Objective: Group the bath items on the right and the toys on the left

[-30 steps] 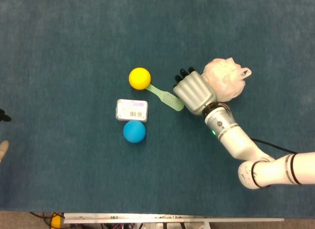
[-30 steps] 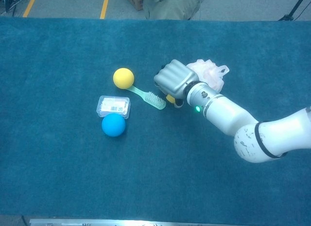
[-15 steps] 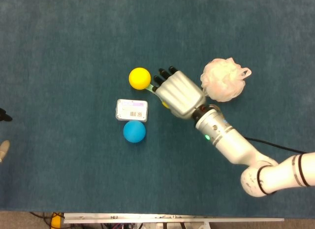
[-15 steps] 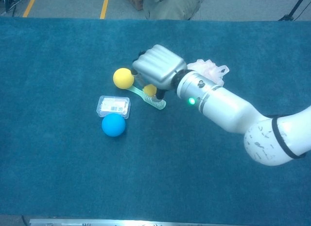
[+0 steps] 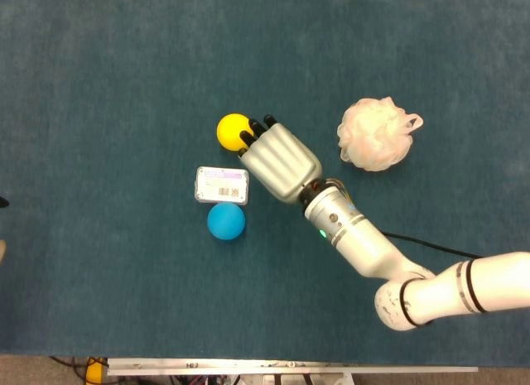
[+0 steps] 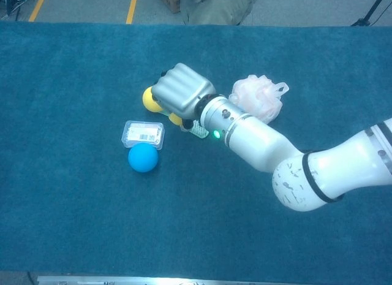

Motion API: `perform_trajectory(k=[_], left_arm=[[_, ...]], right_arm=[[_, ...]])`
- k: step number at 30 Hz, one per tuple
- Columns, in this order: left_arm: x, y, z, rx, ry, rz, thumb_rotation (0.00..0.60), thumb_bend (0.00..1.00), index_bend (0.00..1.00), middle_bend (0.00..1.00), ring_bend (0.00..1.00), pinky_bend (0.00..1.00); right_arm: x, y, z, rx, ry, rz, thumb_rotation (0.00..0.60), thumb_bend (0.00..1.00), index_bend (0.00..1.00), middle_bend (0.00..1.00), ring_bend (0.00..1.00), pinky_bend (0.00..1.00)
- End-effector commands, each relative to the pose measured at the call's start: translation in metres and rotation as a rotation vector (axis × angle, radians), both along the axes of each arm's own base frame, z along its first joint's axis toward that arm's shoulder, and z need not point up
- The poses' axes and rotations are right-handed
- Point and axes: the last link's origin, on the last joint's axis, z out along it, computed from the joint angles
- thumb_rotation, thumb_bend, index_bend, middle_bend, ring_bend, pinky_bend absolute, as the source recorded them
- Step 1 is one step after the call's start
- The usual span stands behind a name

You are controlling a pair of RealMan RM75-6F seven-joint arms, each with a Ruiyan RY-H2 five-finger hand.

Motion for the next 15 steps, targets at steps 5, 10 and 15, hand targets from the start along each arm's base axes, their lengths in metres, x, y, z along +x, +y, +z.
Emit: perform_trajectory(k=[5,10,15], left_arm=[[0.0,-0.001,0.0,0.0,0.0,-0.002,0.6,0.34,0.32,0.27,0.23,0.21],[-0.001,-0.001,0.0,-0.001,0.003,0.002,0.6,0.34,0.32,0.27,0.23,0.21],[0.0,-0.001,-0.001,-0.003,0.002,-0.003,0.6,0.34,0.32,0.27,0.23,0.21]], right_arm=[[-0.003,0.003,-0.005,0.005,0.023,0.008,0.6,0.12,0.56,0.35,0.22,0.32],[-0.008,0.015,-0.01,0.046,0.05,0.047,0.6,0.12,0.56,0.35,0.22,0.32],[-0.007,0.021,-0.01,0.058,0.041,0.059,0.6,0.12,0.56,0.35,0.22,0.32]])
